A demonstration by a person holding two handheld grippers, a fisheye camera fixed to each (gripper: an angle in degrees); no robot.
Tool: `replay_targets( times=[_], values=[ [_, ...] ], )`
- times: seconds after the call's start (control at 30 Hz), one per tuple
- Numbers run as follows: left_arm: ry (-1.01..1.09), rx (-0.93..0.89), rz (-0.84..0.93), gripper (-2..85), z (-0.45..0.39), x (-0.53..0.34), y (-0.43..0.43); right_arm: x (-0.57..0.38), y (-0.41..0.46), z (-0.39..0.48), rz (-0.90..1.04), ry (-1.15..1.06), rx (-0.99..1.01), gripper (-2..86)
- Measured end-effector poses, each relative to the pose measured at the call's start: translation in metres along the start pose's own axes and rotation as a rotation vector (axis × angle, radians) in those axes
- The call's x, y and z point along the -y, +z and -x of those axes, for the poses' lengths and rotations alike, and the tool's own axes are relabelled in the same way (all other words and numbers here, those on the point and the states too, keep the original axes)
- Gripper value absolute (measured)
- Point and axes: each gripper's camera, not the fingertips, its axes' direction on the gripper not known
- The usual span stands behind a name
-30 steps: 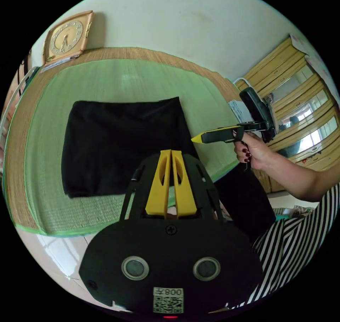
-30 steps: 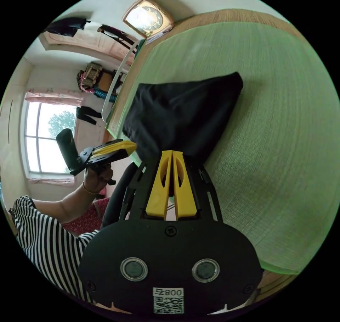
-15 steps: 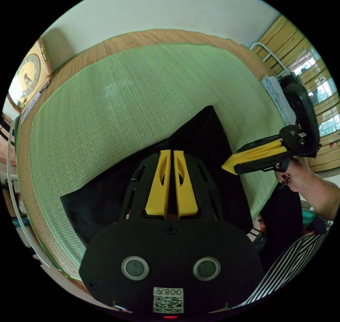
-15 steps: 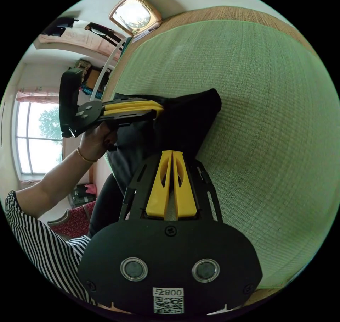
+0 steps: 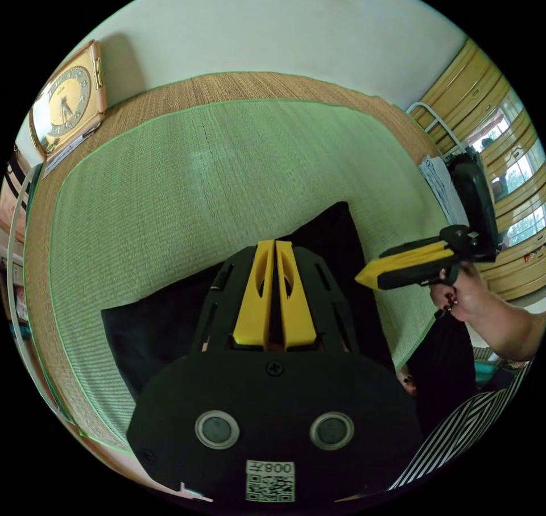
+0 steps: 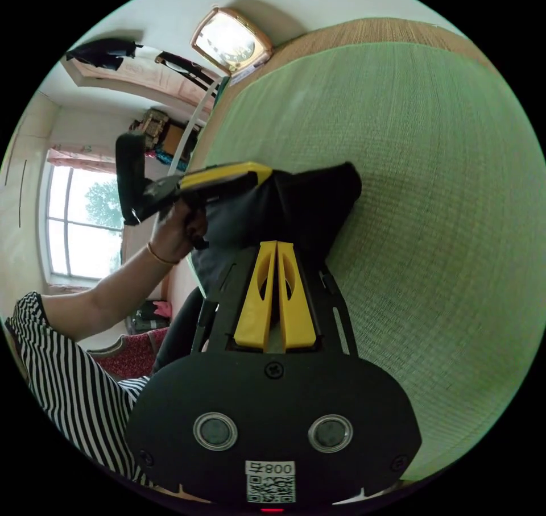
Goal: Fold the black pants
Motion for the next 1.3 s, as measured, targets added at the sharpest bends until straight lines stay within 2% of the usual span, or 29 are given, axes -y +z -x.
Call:
replay_targets(
  times=[0.2, 0.33, 0.5, 0.6, 0.7, 0.83, 0.93, 1.07, 1.2, 1.3],
  values=[
    [-0.019, -0.012, 0.015, 0.5, -0.004, -0.002, 0.012, 0.022, -0.01, -0.027, -0.001, 0.089, -0.077, 0.0],
    [-0.048, -0.027, -0.034, 0.5, -0.003, -0.01, 0.01, 0.013, -0.024, -0.04, -0.052, 0.159, 0.057, 0.0],
    [-0.083, -0.028, -0.011, 0.5, 0.002, -0.019, 0.024, 0.006, -0.033, -0.038, -0.05, 0.154, -0.005, 0.0],
    [-0.114, -0.065, -0.035, 0.6, 0.005, -0.028, 0.024, -0.001, -0.036, -0.052, -0.064, 0.225, 0.084, 0.0],
    [-0.107, -0.142, -0.063, 1.0, 0.0, -0.047, 0.018, -0.011, -0.046, -0.05, -0.081, 0.222, 0.079, 0.0],
    [-0.085, -0.218, -0.032, 1.5, -0.013, -0.085, 0.017, -0.032, -0.068, -0.048, -0.196, 0.226, 0.122, 0.0],
    [-0.13, -0.258, 0.011, 2.2, -0.02, -0.114, 0.024, -0.035, -0.056, -0.057, -0.067, 0.267, 0.088, 0.0],
    [-0.236, -0.34, 0.057, 4.4, -0.024, -0.146, 0.043, -0.054, -0.071, -0.053, -0.128, 0.259, 0.201, 0.1],
    [-0.335, -0.443, 0.095, 6.8, -0.019, -0.161, 0.069, -0.093, -0.077, -0.04, -0.057, 0.206, 0.231, 0.4],
    [-0.387, -0.526, 0.095, 7.5, -0.01, -0.167, 0.088, -0.132, -0.079, -0.045, -0.043, 0.257, 0.289, 1.0]
  ],
)
